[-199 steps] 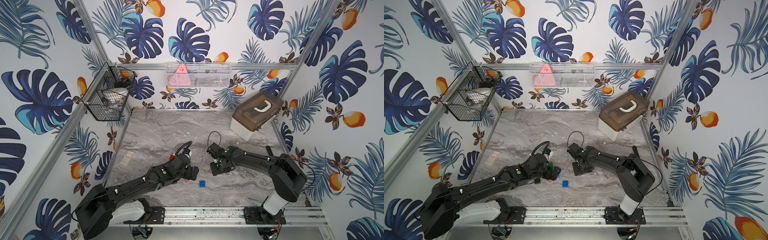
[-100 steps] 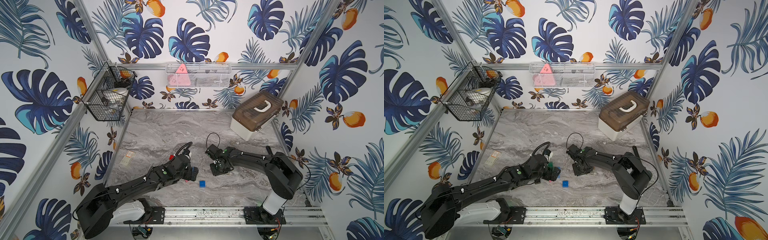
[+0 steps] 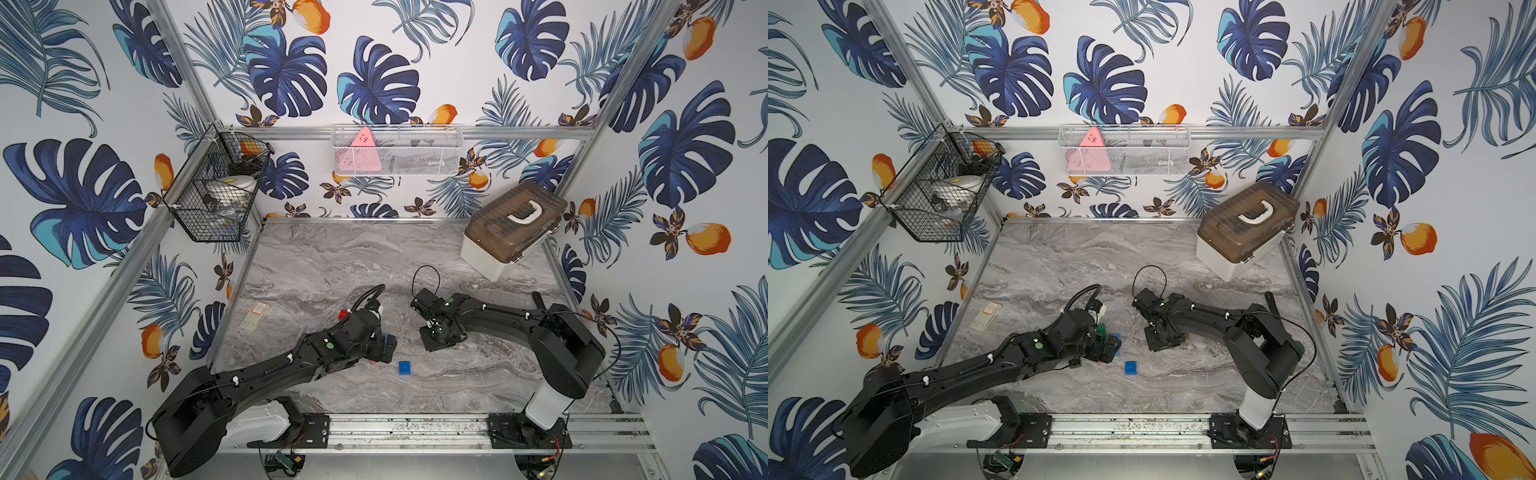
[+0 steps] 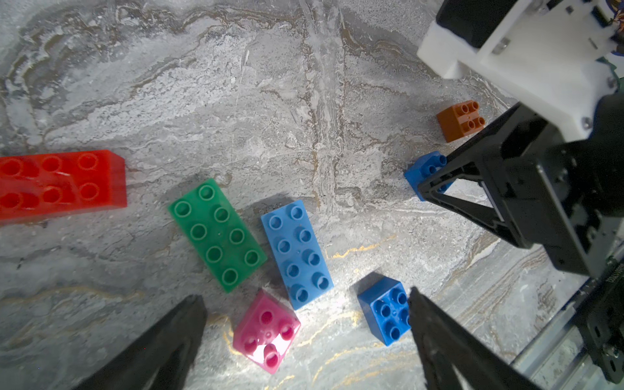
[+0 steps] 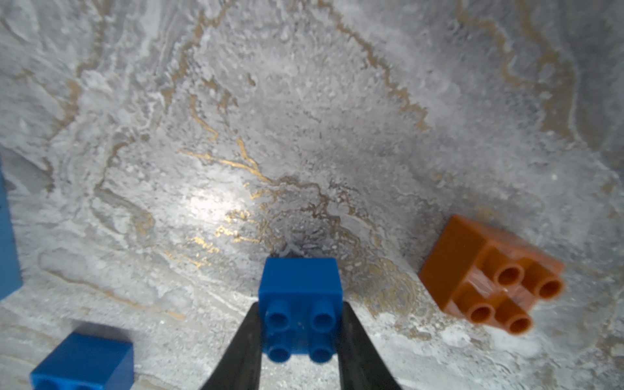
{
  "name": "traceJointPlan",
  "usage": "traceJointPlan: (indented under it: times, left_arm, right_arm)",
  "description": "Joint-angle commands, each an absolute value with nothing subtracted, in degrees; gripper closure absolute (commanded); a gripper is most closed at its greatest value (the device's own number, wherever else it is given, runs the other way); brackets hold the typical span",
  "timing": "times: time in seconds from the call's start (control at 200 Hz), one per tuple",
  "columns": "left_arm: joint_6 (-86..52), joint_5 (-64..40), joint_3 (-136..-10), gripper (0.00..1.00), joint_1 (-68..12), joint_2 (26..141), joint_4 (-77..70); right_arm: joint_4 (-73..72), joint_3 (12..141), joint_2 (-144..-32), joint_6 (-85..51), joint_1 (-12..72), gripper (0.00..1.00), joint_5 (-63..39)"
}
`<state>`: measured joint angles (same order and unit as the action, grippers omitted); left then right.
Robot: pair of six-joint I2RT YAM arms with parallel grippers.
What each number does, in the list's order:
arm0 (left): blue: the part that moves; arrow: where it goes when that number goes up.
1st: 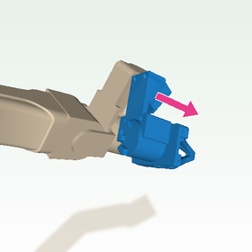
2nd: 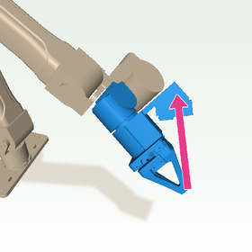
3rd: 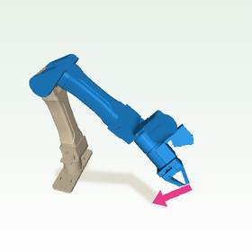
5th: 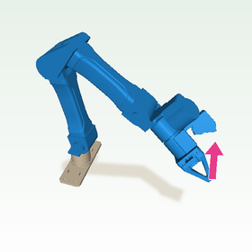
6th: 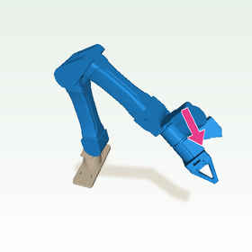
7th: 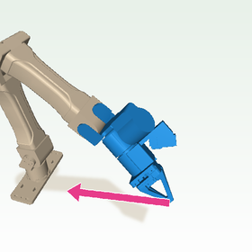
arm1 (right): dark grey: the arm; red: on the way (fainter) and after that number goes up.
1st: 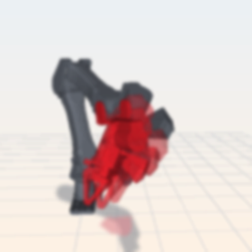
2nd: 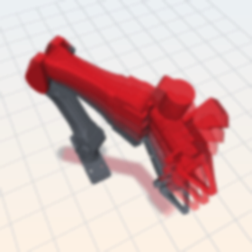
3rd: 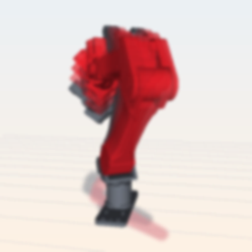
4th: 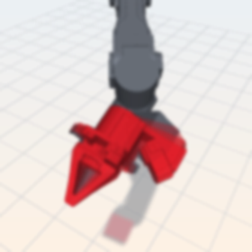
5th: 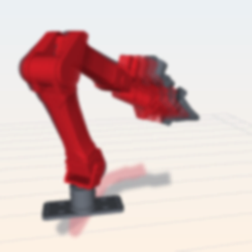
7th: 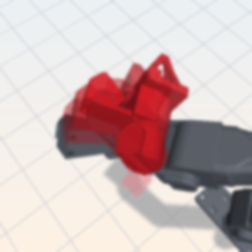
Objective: Assemble a spoon with lego
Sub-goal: Pick up the lego brick from the center of the board.
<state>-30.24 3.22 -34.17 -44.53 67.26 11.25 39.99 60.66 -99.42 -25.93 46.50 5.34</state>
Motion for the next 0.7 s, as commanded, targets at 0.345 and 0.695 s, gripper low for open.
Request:
traceJointPlan:
  times: [0.345, 0.695]
  left_arm:
    - [-29.4, 1.2, -35.2, 0.01, -44.5, 68.7, 9.8]
    - [-29.0, 0.5, -35.6, 0.01, -44.5, 70.6, 8.9]
  right_arm:
    - [44.4, 62.9, -95.0, -29.7, 42.4, 0.73, 8.0]
    - [44.2, 60.5, -92.8, -29.3, 35.0, 0.73, 4.8]
